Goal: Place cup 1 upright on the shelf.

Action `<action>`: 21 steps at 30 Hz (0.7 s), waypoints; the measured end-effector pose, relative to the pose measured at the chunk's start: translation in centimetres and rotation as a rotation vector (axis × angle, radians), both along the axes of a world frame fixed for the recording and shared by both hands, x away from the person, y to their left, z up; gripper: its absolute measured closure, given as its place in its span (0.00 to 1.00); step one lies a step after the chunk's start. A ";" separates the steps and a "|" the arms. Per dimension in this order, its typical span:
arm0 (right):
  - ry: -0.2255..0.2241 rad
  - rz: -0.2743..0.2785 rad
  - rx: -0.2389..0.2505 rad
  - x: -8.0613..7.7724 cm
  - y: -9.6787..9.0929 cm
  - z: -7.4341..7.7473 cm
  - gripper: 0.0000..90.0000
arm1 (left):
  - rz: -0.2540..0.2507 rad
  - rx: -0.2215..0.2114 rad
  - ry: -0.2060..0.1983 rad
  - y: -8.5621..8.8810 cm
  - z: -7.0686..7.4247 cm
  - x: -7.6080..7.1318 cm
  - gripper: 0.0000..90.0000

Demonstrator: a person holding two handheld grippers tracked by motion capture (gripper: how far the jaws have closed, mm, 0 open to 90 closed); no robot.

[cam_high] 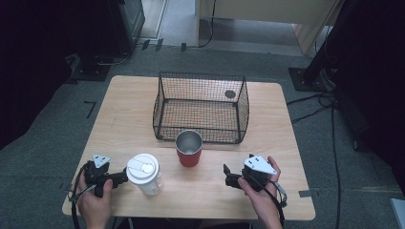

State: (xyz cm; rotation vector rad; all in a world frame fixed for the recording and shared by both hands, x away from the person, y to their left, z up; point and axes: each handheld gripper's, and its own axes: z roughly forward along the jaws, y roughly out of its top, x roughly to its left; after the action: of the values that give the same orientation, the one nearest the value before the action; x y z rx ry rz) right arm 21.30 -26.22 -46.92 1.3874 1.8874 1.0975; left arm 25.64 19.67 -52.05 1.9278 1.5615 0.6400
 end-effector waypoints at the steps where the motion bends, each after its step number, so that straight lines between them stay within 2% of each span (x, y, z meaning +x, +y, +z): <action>1: -0.004 0.006 -0.002 0.0 0.2 0.1 0.02 | 0.000 0.000 0.000 0.0 0.0 0.0 0.00; 21: -0.029 0.122 0.026 0.7 4.5 1.2 0.02 | 0.000 0.000 0.000 0.0 0.0 0.0 0.00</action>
State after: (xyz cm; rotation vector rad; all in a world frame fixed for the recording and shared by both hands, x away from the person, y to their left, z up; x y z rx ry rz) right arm 22.00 -21.74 -45.69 1.2773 1.9656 1.1984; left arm 25.64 19.67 -52.05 1.9280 1.5614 0.6406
